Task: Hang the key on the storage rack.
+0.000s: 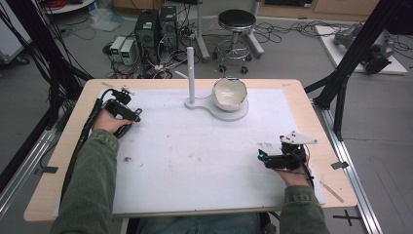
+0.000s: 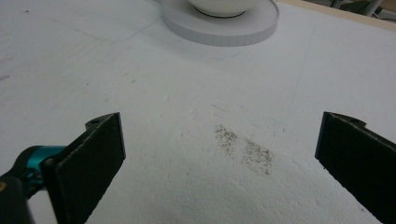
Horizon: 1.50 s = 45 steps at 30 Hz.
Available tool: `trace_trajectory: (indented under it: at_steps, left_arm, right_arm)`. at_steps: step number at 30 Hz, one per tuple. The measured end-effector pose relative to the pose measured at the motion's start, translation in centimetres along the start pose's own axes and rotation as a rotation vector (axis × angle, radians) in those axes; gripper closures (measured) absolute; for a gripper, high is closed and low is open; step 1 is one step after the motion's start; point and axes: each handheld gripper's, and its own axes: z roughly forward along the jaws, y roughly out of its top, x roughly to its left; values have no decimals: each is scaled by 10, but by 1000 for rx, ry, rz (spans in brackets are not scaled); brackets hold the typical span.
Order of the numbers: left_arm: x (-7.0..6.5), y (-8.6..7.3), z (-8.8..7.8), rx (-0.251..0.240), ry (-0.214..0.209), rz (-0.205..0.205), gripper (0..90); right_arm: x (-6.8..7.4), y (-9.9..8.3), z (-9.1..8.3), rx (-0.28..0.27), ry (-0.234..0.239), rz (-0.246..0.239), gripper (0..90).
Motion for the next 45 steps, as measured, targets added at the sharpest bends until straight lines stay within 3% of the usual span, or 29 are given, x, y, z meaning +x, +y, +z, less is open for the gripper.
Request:
trace_trajectory:
  at_steps: [5,11,12,15,16,22,26,30,37,40,42,45]
  left_arm:
    - [0,-1,6,27,-8,1,513]
    - [-1,-1,6,19,-11,22,567]
    - [-2,-1,5,17,-23,21,624]
    - [-3,-1,5,10,-33,23,680]
    - [-3,0,4,9,-31,19,807]
    - [-4,-1,3,8,-24,46,844]
    - [-3,0,2,12,-22,24,848]
    - [-5,0,-3,19,-39,54,850]
    - [-3,0,-22,1,-58,75,849]
    - [-2,0,-30,8,-77,63,848]
    - [-3,1,-37,7,-60,71,847]
    - [0,1,-47,-9,-74,55,847]
  right_arm:
    - [0,0,1,0,-1,-7,6]
    - [0,0,2,3,1,-6,6]
    - [0,0,2,2,1,-5,6]
    - [-1,0,2,-1,-1,-7,6]
    - [-1,0,2,-1,-3,-5,6]
    - [-2,0,1,-4,-5,1,6]
    - [-2,0,1,-3,-6,2,6]
    - [-2,0,1,-3,-4,3,6]
    - [-2,1,2,-2,-1,1,6]
    - [-2,2,2,-11,0,-3,6]
    - [-2,2,2,-12,0,-3,6]
    - [-2,2,3,-6,3,-11,6]
